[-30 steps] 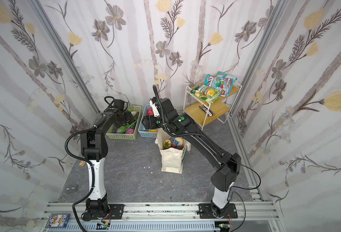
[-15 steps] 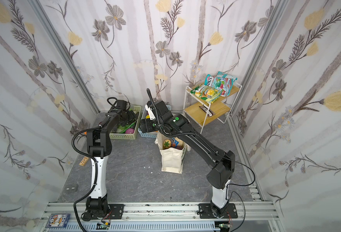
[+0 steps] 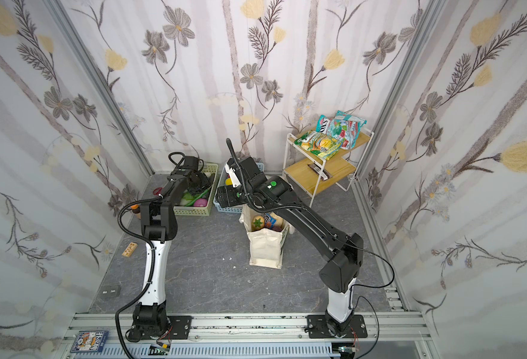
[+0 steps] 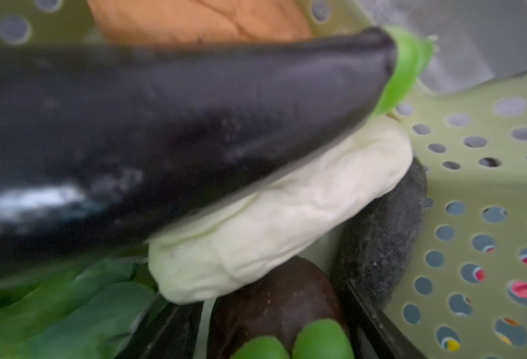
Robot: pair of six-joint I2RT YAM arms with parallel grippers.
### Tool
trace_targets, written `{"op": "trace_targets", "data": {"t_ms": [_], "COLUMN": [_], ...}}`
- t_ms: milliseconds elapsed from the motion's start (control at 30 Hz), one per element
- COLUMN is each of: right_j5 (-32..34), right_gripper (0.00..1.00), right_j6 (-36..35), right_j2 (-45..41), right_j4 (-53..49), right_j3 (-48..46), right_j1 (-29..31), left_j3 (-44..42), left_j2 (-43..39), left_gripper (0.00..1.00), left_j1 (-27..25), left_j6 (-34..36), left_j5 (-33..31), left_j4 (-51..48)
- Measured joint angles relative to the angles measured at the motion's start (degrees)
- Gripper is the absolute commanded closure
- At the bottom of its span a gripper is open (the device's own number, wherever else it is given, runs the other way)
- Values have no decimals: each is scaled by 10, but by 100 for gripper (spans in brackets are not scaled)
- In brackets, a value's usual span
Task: Place the food into the grocery bag and tie it
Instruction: 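Close the left gripper on the dark purple mangosteen in the green basket, then lift the mangosteen with the left gripper and carry it over the bag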
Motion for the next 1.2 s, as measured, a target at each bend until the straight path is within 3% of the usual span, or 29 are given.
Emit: {"op": "trace_targets", "data": {"t_ms": [367,933,1200], "right_j5": [5,18,19], "right_gripper": [17,17,17], "right_j6": [0,0,0], "right_j2": [-3,-15,-19], "right_j4": [-12,-13,-10], "right_j3": [0,-10,-24], "right_j1": [-1,-3,-19], "left_j3": [-2,-29,-82], "left_j2": [-11,-79,-147], "left_gripper": [39,39,39], "left_j1": [0,0,0], "left_j6": [15,43,42], "left_j5": [0,3,27], "left_j4": [-5,-7,-2]}}
